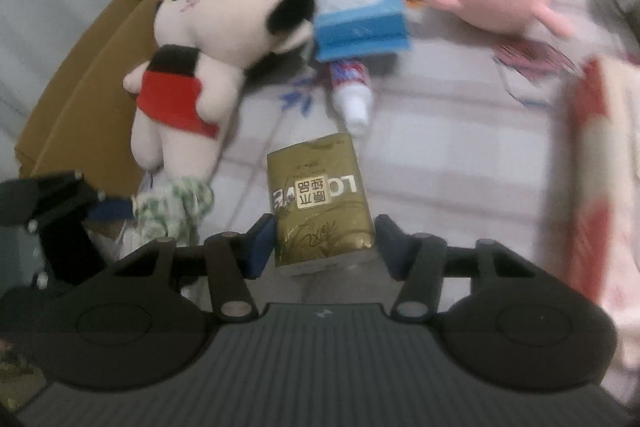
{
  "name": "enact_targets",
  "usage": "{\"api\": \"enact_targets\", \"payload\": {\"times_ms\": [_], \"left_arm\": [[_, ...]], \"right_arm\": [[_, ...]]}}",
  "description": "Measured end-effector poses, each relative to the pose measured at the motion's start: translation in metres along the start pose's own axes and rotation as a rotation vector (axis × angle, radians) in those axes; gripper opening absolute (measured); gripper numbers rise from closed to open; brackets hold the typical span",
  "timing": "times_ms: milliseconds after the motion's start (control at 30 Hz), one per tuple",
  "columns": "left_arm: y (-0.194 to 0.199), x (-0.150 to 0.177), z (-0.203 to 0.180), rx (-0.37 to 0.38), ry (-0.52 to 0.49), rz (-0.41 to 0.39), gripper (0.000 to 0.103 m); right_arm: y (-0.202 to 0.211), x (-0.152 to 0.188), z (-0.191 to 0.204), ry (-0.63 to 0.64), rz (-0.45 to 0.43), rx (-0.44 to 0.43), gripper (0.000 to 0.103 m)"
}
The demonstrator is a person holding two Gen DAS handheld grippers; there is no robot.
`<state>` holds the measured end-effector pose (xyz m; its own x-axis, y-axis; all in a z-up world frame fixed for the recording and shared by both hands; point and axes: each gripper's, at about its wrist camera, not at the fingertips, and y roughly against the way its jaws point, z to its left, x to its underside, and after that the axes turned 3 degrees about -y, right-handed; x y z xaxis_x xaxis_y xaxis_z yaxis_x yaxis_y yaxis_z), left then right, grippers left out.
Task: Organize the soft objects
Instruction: 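Grasp the green scrunchie with the left tool while the right tool grasps the gold LOTTE box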
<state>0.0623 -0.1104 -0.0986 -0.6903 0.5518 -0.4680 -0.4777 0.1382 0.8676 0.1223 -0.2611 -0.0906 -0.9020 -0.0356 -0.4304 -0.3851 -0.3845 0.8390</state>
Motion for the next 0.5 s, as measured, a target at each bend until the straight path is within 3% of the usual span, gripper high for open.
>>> {"api": "enact_targets", "payload": {"times_ms": [167, 333, 467, 500], "left_arm": [[-0.007, -0.002, 0.004, 0.041, 0.055, 0.006, 0.068], [-0.013, -0.002, 0.012, 0.096, 0.132, 0.02, 0.059], [-0.012, -0.003, 0.012, 0.1, 0.128, 0.02, 0.034], [-0.011, -0.004, 0.012, 0.106, 0.13, 0.021, 0.029]], "right_arm": [[0.016, 0.016, -0.008, -0.025, -0.018, 0.019, 0.062], [0.017, 0.01, -0.004, -0.006, -0.049, 0.008, 0.069], [0.004, 0.003, -0.001, 0.021, -0.031, 0.03, 0.066], [-0.001, 0.003, -0.002, 0.019, -0.021, 0.038, 0.06]]}}
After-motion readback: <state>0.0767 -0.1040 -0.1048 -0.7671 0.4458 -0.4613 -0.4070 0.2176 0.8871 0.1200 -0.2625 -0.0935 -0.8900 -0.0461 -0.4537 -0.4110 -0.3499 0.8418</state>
